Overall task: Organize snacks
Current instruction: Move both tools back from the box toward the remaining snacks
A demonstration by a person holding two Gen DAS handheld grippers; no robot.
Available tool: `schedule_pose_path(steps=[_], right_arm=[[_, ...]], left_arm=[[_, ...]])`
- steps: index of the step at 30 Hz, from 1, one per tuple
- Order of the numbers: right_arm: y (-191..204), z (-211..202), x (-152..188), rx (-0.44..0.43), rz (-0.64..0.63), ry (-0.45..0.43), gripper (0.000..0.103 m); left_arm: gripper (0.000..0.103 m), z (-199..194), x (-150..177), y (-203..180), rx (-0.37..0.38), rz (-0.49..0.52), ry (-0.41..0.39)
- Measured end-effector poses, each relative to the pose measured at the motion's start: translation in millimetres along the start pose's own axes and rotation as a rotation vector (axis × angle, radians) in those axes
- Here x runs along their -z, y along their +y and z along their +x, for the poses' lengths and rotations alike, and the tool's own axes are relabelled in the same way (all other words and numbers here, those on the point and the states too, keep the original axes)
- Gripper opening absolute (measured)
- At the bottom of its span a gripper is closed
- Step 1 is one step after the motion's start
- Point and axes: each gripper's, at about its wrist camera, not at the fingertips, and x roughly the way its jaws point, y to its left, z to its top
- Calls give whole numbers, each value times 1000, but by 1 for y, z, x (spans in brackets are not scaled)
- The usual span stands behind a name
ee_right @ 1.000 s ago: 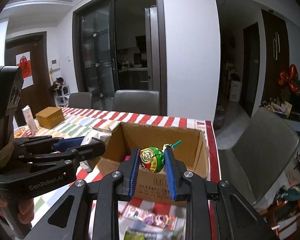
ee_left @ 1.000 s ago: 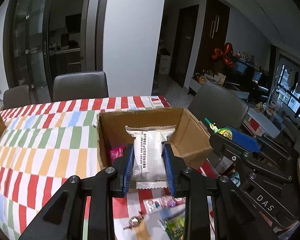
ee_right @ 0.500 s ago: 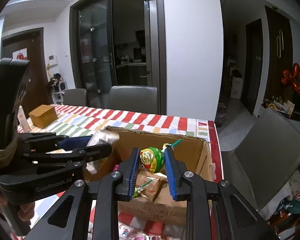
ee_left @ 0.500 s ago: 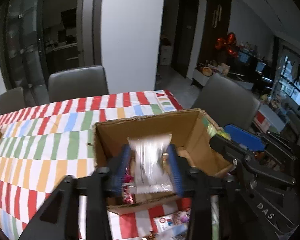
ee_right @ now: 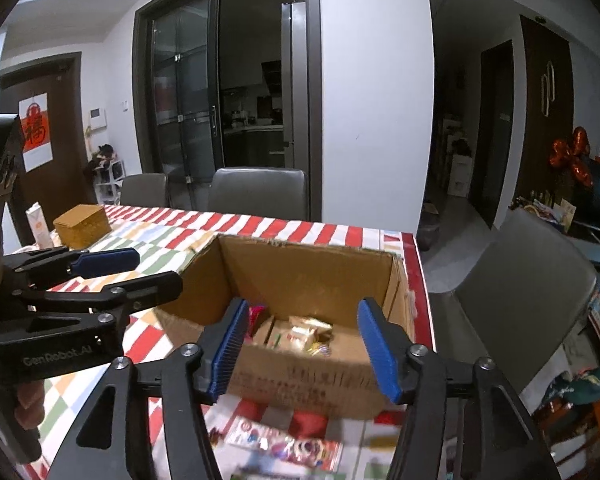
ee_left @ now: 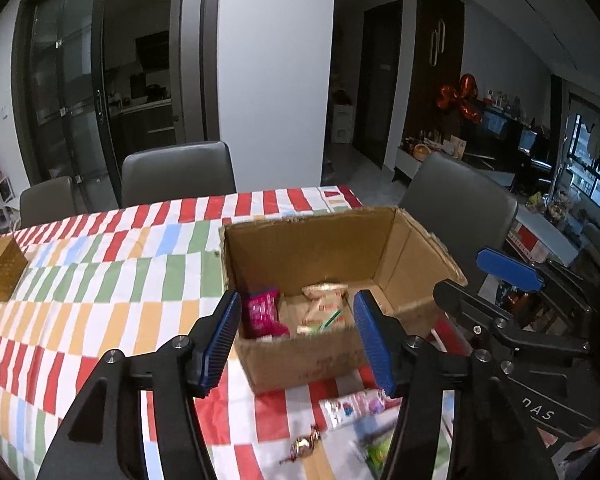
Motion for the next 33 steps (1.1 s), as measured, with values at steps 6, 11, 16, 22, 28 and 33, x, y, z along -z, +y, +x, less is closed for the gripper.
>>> schedule_pose_path(steps=[6,11,16,22,28,33], right_arm=[[10,-16,22,-5,-6,39,60],[15,-21,41,-21,10,89,60],[22,-19,60,-25,13,138,60],[26,-12,77,-26,17,201,60],[27,1,93,-19,38,272,60],[26,10,105,-11,59,326,60]], left_arm=[[59,-15,25,-4,1,14,27],[59,-18,46,-4,7,14,66],[59,-17,64,-2,12,17,107],[59,-7,80,0,14,27,158],[59,11,99,6,20,31,220],[59,26,113,8,20,38,268]])
